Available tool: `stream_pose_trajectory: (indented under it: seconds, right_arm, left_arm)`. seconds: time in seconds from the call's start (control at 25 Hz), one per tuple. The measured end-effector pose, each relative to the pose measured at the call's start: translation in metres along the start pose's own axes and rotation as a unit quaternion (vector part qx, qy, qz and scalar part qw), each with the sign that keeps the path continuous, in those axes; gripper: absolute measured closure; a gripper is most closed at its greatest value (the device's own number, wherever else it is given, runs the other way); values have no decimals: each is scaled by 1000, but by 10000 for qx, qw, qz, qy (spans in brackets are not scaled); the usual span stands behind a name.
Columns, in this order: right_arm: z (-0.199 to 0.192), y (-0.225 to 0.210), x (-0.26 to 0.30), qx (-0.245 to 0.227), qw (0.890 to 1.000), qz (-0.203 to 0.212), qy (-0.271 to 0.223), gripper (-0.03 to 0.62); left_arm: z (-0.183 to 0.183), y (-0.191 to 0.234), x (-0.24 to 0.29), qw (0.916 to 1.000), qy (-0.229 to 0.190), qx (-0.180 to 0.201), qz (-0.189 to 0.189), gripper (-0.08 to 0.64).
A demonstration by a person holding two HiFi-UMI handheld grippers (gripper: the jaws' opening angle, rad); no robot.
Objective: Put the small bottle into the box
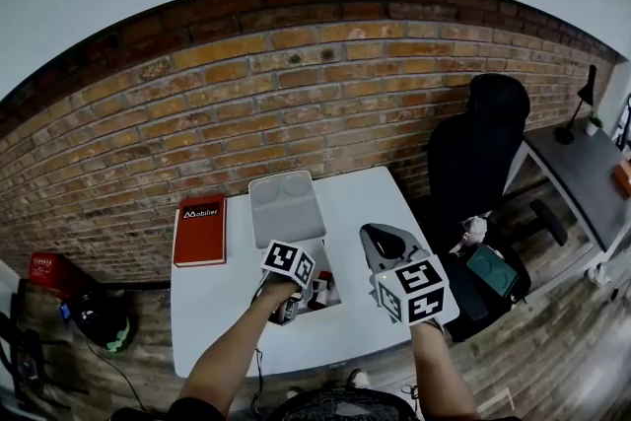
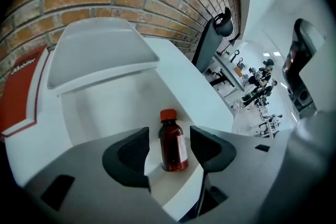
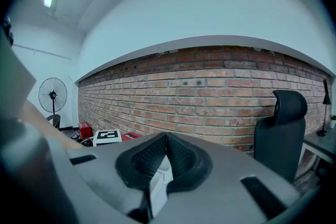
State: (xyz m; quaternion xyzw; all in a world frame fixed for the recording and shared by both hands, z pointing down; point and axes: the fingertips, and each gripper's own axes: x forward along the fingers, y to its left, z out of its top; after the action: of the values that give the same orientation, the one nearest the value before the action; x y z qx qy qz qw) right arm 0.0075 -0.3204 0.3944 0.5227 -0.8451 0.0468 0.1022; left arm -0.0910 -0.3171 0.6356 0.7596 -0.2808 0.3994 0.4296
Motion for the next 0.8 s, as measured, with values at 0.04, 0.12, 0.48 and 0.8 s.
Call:
stream_pose_trajectory:
  seconds: [0.04, 0.12, 0.48, 0.8]
  right_arm:
    - [1, 1, 2, -1, 10000, 18, -8, 572]
    - [2, 3, 5, -5, 10000, 53, -24, 572]
    - [8, 17, 21, -36, 9996, 291, -31, 572]
    - [15, 23, 31, -34, 9992, 399, -95, 572]
  left_arm:
    - [3, 0, -5, 10000, -83, 2, -13, 301]
    - [8, -3, -15, 9996, -272, 17, -82, 302]
    - [35, 4, -77, 9921, -1249, 59, 43, 304]
    - [54, 22, -157, 9668, -2400, 273, 834, 339]
